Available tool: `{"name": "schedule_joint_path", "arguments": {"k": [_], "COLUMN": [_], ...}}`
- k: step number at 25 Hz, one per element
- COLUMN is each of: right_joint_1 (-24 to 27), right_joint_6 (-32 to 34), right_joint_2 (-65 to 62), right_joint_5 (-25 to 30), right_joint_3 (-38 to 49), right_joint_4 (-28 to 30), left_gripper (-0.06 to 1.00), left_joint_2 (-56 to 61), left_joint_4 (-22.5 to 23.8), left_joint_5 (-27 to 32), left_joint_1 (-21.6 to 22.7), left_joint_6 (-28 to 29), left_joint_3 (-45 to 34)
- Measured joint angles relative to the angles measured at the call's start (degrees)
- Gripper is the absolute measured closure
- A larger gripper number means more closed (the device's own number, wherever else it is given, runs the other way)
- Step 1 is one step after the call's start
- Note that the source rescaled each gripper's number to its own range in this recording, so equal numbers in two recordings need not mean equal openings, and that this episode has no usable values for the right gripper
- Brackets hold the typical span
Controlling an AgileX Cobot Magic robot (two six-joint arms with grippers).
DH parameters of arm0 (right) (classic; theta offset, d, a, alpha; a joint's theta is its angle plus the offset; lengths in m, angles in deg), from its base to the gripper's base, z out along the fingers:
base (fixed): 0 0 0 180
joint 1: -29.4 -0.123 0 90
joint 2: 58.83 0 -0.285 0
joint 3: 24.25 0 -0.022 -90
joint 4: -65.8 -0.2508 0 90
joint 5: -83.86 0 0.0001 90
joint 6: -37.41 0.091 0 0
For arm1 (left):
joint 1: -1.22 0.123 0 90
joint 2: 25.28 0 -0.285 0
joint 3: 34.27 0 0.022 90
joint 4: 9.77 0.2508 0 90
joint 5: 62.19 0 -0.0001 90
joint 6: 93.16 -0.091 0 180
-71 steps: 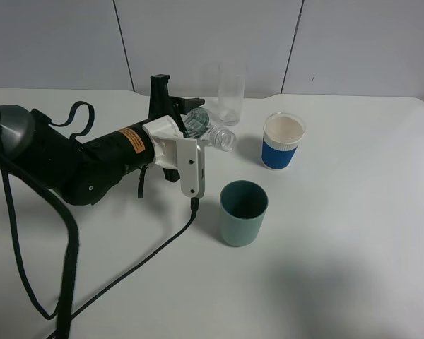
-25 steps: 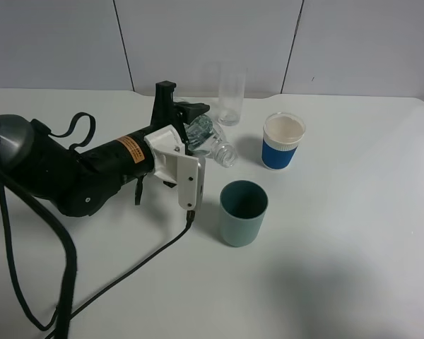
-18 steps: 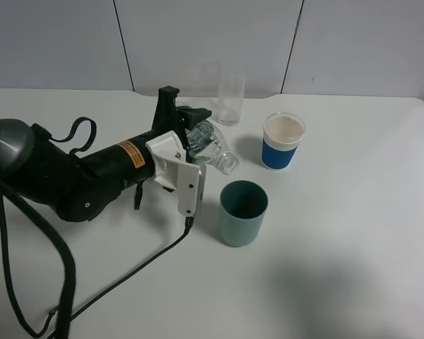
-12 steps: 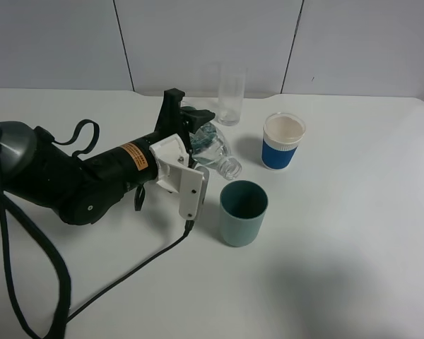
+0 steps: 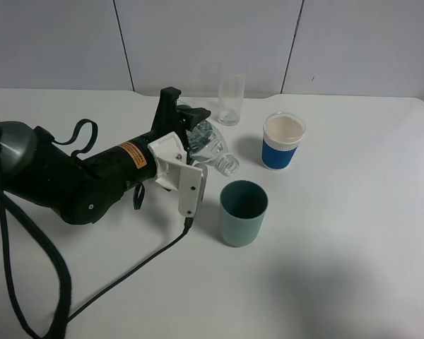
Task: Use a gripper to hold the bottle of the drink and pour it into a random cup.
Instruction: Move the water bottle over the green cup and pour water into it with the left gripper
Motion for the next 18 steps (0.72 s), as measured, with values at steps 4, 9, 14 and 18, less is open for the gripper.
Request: {"name": "schedule_joint_path", "arguments": {"k": [4,9,14,18], "right_joint_1": [0.0,0.0,0.0,0.0], "right_joint_6": [0.0,0.0,0.0,0.0], "right_joint_2": [0.0,0.0,0.0,0.0], "right_joint_5": [0.0,0.0,0.0,0.0], "right_joint_3": [0.0,0.0,0.0,0.0], "right_joint_4": [0.0,0.0,0.0,0.0], "left_gripper": [0.92,0.92,0.92,0.92], "left_joint_2": [0.0,0.0,0.0,0.0], "left_joint_4": [-0.14,-0.14,-0.14,-0.14], "left_joint_5": [0.0,0.0,0.0,0.0], "left_joint_1": [0.0,0.0,0.0,0.0], "left_joint_6": [-0.05,-1.69,-2.53,-2.71], "left_joint_3": [0.0,0.0,0.0,0.0]}}
